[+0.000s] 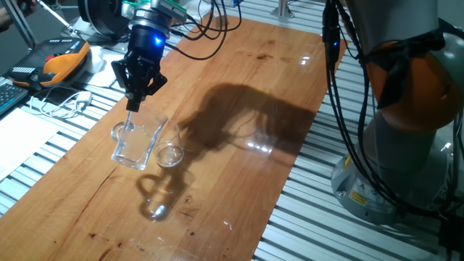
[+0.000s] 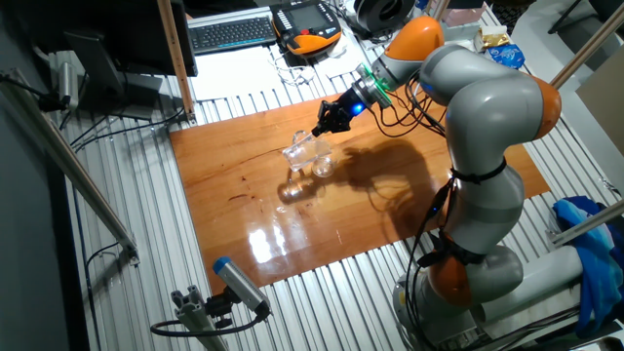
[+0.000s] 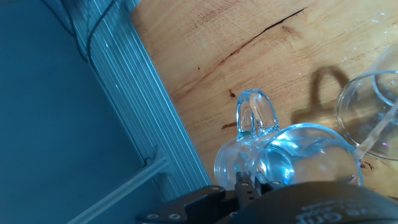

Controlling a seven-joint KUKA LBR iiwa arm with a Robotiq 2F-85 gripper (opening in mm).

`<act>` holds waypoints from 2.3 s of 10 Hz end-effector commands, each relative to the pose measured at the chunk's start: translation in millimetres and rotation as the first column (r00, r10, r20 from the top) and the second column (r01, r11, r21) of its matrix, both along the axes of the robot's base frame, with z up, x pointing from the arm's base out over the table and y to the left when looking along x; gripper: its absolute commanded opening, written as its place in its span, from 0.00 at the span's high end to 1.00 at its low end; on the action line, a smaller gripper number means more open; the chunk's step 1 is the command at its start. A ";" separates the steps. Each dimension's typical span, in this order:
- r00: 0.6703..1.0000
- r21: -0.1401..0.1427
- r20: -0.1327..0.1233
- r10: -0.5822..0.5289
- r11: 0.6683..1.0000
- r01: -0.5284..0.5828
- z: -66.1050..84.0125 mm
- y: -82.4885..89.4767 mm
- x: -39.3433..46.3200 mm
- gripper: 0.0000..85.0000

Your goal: Pour the water from one cup into another empty cup

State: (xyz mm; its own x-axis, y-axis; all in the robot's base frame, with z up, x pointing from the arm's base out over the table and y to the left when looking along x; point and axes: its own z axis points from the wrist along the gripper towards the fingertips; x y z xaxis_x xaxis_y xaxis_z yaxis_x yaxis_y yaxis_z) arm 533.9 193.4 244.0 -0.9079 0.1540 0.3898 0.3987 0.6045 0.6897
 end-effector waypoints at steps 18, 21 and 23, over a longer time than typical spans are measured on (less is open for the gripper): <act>0.969 -0.271 0.140 0.204 0.949 -0.161 44.1 -24.7 0.5 1.00; 0.933 -0.396 0.187 0.307 0.893 -0.215 62.5 -49.2 6.7 1.00; 0.907 -0.466 0.206 0.368 0.852 -0.239 68.4 -67.3 10.1 1.00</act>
